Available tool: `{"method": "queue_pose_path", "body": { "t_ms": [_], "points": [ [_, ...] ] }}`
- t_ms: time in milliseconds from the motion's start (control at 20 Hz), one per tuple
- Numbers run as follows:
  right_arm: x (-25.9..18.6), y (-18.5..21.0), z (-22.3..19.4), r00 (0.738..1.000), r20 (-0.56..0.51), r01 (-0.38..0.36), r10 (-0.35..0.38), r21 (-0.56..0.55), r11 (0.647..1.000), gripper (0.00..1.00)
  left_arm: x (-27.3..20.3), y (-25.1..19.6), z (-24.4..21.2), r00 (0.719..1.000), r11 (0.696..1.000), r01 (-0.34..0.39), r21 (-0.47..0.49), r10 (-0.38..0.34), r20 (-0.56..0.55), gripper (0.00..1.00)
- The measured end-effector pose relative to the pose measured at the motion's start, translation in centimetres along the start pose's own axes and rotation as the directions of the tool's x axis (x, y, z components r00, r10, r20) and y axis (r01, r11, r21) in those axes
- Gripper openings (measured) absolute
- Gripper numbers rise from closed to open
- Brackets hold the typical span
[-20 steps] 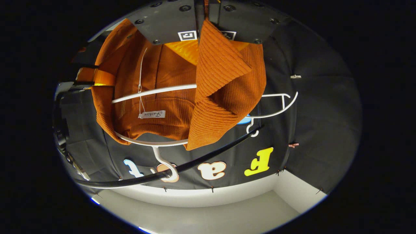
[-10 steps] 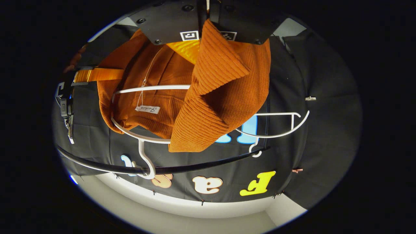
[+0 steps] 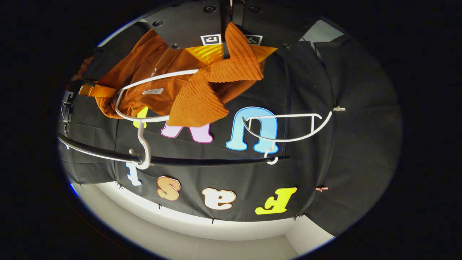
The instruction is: Grasp the clothes on the hanger with both hands and then place them into the laundry hamper below.
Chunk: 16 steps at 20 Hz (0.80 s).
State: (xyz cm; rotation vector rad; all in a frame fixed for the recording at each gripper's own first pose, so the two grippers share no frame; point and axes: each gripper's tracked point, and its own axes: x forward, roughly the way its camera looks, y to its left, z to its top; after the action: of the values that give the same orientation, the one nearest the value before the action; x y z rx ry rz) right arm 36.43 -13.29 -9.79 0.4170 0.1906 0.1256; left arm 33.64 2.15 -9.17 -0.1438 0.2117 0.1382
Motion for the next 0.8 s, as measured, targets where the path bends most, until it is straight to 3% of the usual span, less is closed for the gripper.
{"method": "queue_pose_path", "body": {
  "t_ms": [250, 500, 600, 800],
  "points": [
    [1.7, -3.1, 2.5, 0.974, 0.148, 0.179, -0.171, -0.046, 0.983, 0.04, 0.3, 0.3, 2.4, 0.998, 0.998, -0.038, -0.053, 0.041, 0.049, 0.05],
    [5.1, -6.8, -1.2, 0.970, 0.039, 0.239, -0.241, 0.044, 0.970, 0.04, 1.2, 0.7, 2.7, 0.999, 0.998, -0.034, -0.058, 0.036, 0.039, 0.07],
    [6.2, -7.6, -4.4, 0.970, -0.047, 0.240, -0.237, 0.086, 0.967, 0.04, 1.3, 1.1, 2.6, 0.999, 0.998, -0.037, -0.054, 0.039, 0.034, 0.09],
    [4.9, -5.3, -10.8, 0.976, -0.160, 0.167, -0.151, 0.097, 0.981, 0.04, 1.3, 3.7, 1.2, 0.997, 0.997, -0.081, -0.016, 0.081, 0.011, 0.09]
  ]
}}
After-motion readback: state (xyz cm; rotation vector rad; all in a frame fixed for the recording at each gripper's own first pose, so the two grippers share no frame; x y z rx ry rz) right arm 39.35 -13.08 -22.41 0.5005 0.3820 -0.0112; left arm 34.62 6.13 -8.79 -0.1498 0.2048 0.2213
